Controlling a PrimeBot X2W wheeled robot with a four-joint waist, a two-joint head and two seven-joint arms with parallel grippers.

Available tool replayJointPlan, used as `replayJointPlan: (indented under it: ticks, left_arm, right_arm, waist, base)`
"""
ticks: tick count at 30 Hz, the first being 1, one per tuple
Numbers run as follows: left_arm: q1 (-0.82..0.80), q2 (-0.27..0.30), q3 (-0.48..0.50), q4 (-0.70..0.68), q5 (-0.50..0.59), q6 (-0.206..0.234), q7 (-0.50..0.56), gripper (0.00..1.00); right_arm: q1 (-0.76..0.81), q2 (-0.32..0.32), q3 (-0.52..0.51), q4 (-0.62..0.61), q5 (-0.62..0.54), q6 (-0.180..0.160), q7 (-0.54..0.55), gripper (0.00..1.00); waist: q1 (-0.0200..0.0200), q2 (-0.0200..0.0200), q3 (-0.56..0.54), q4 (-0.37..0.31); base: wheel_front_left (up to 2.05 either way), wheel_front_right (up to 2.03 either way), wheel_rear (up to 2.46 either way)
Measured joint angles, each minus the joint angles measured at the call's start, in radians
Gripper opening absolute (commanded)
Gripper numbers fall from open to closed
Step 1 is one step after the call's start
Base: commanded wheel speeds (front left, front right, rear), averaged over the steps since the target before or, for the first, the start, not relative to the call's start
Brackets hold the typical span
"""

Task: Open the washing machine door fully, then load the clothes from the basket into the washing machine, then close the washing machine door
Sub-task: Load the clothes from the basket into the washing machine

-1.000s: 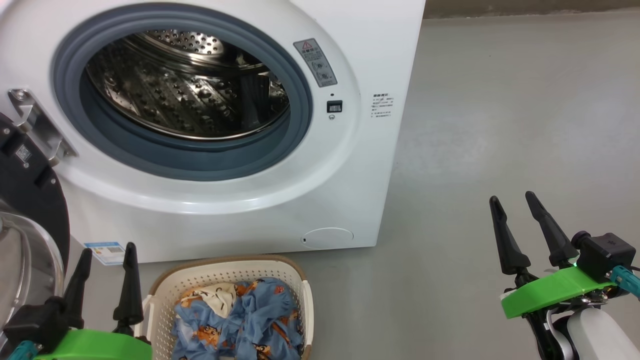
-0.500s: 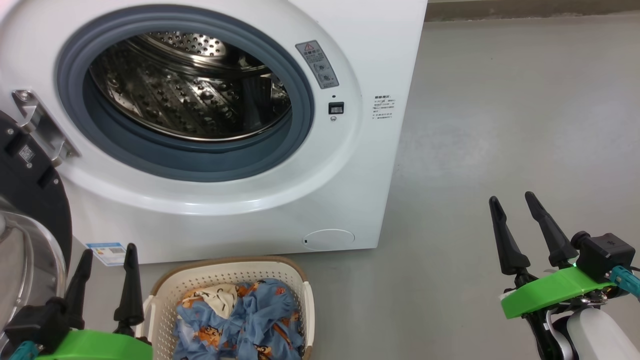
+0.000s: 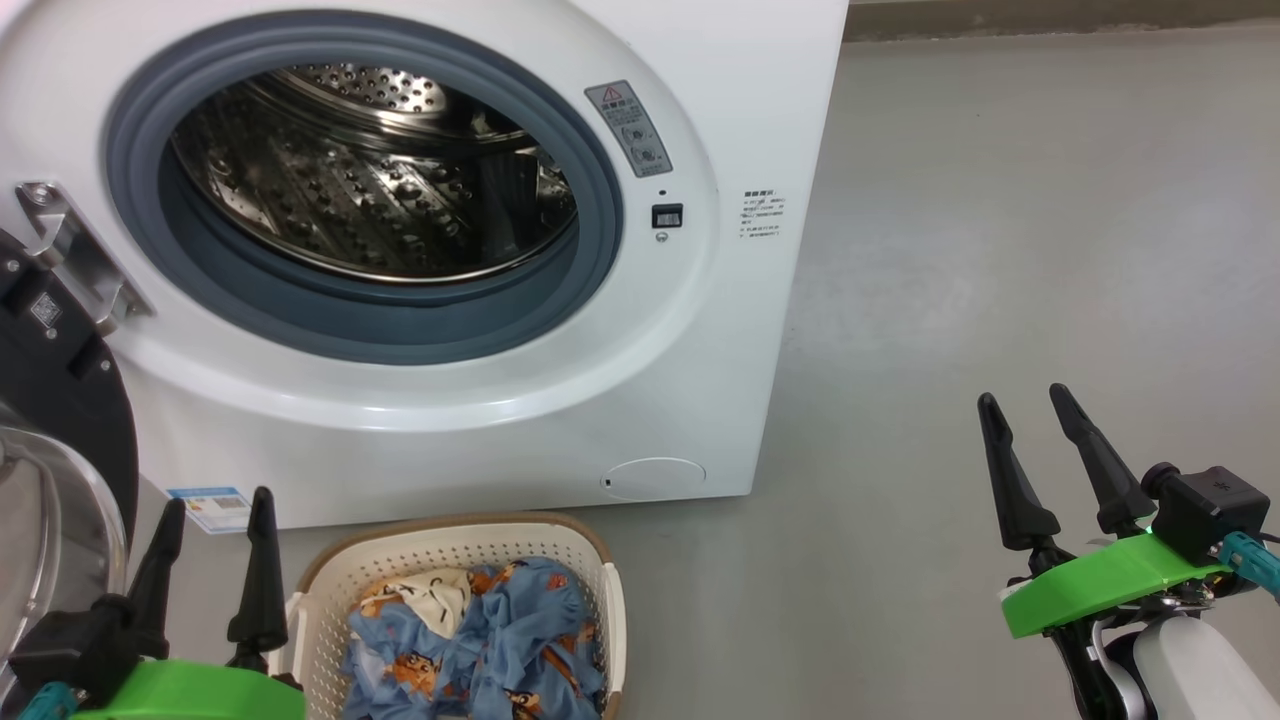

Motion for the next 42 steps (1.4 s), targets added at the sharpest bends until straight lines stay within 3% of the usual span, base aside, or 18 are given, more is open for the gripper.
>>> replayJointPlan:
  ticks: [42]
  left_arm:
    - [-0.027,-0.001,-0.033,0.028,-0.015,-0.018,0.004,1.0]
  right_arm:
    - [-0.003,0.004,0.0,-0.002,-0.007,0.0,0.0,1.0]
  waist:
    - [0.0,0.0,0.076,-0.014]
  base:
    - [0.0,0.0,0.0]
